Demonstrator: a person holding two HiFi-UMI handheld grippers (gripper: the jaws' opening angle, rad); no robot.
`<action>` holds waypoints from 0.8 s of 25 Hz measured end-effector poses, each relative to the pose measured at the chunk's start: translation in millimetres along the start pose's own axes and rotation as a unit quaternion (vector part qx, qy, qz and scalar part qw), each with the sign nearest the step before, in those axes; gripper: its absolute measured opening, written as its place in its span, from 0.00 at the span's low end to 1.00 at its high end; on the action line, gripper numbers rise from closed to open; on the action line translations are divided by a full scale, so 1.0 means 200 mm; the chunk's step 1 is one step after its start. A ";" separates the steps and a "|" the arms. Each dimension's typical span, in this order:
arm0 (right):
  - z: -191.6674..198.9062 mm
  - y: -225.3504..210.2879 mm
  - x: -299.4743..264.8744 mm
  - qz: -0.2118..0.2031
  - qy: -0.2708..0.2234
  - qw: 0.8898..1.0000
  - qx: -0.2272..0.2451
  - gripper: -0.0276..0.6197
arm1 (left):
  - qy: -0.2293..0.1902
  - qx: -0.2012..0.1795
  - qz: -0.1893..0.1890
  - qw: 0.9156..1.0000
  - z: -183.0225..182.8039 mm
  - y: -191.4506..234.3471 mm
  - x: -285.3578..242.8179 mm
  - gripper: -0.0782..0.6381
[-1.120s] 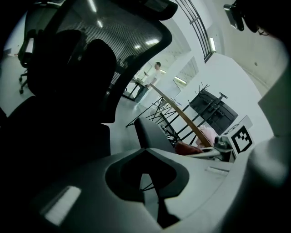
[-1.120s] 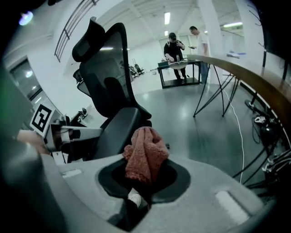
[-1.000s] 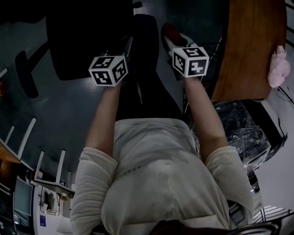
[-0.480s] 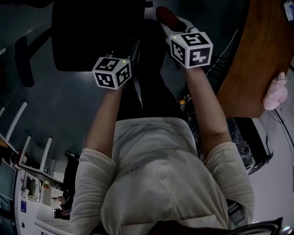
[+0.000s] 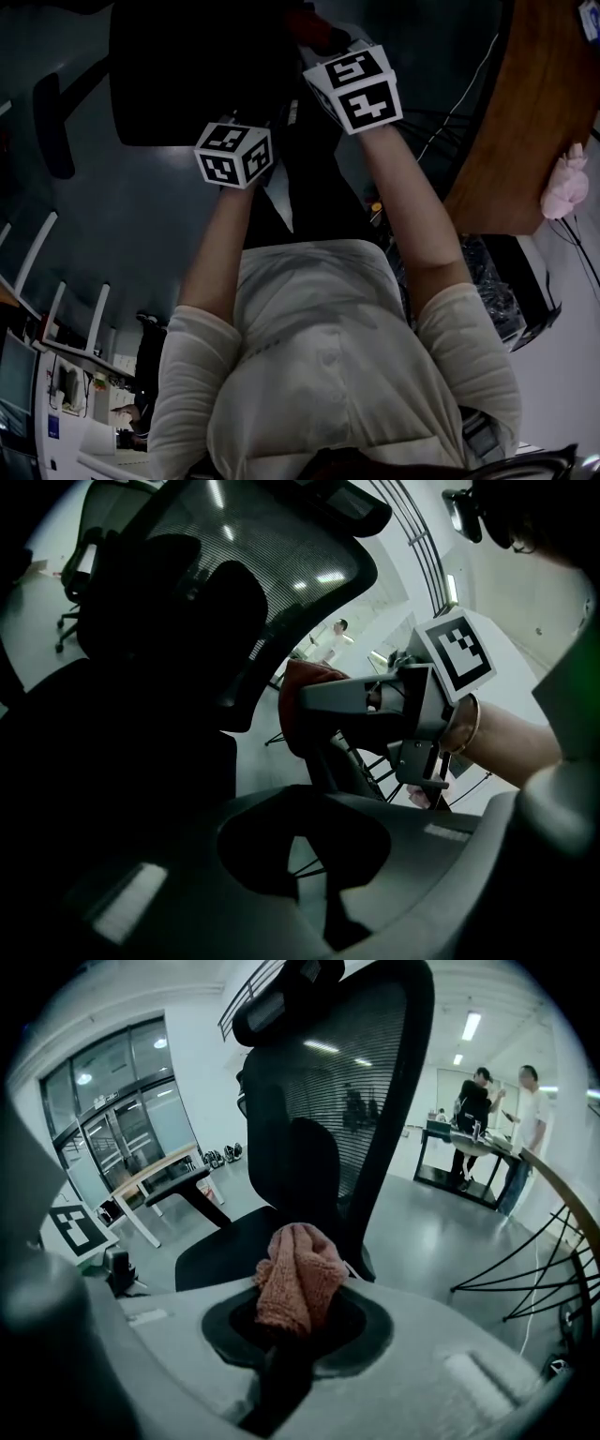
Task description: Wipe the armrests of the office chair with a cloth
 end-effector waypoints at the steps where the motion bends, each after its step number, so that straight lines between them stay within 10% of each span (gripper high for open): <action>1: -0.01 0.02 0.00 -0.002 -0.001 1.000 -0.003 0.13 | 0.002 0.001 0.000 1.000 0.00 0.01 0.02 0.13; 10: 0.07 0.27 -0.08 -0.028 0.034 0.999 0.006 0.13 | -0.029 0.056 -0.009 0.998 -0.08 0.24 0.17 0.13; 20: 0.27 0.54 -0.07 -0.053 0.039 0.993 -0.100 0.12 | -0.019 0.045 0.017 0.999 0.00 0.30 0.28 0.13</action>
Point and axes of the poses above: the fingertips, and each gripper's own axes: x backward along the fingers, y to its left, z out of its underside, the point moved 4 cm from there along x, backward along the fingers, and after that the axes turned 12 degrees about -z, right-handed, at the moved point
